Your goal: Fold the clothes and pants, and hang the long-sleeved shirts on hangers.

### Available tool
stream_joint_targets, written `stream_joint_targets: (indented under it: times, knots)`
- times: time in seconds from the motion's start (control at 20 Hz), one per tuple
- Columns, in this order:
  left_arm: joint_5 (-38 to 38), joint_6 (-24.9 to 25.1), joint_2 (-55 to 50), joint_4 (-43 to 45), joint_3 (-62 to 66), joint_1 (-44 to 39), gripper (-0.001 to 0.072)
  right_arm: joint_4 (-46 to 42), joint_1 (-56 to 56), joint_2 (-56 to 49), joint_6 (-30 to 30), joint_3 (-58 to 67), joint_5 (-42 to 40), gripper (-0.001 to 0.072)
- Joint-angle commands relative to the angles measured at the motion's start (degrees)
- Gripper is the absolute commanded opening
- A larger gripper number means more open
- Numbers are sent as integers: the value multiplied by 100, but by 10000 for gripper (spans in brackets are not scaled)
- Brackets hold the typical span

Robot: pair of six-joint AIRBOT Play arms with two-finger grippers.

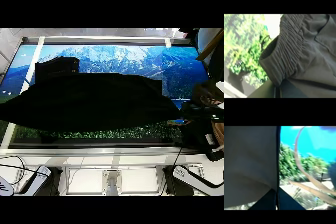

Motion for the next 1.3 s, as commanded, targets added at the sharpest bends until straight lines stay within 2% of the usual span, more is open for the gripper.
stream_joint_targets:
  times: [0.0,0.2,0.35,0.45,0.65,0.7,0.75,0.8,0.85,0.95,1.05,1.15,1.25]
  knots:
    - [-328,0,20,94,-98,70,19,-452,-313,470,-2,76,555,7]
    - [-490,-7,20,1126,-625,79,19,-1027,-313,470,0,-461,579,7]
    - [-492,-258,17,1969,-903,358,19,-1342,-313,470,0,-686,505,7]
    - [-341,-260,13,2046,-907,730,19,-1384,-313,470,2,-695,498,7]
    - [-52,-256,-9,1412,-907,898,21,-1311,-313,470,7,-691,474,10]
    - [-35,-254,-9,1137,-905,872,79,-1279,-313,472,7,-691,511,78]
    - [-37,-249,-9,887,-901,844,261,-1250,-313,476,4,-691,575,281]
    - [-44,-251,-2,767,-881,835,475,-1231,-313,483,7,-678,708,389]
    - [-44,-254,17,673,-835,837,560,-1233,-313,481,4,-592,903,387]
    - [-42,-254,76,629,-599,837,558,-1200,-313,483,4,-197,1252,387]
    - [17,-251,103,129,-245,837,558,-918,-313,481,7,433,1268,387]
    - [411,-28,81,-636,-109,756,559,-258,-280,476,133,990,632,384]
    - [715,26,-44,-898,-109,492,559,98,-52,415,505,1250,-352,377]
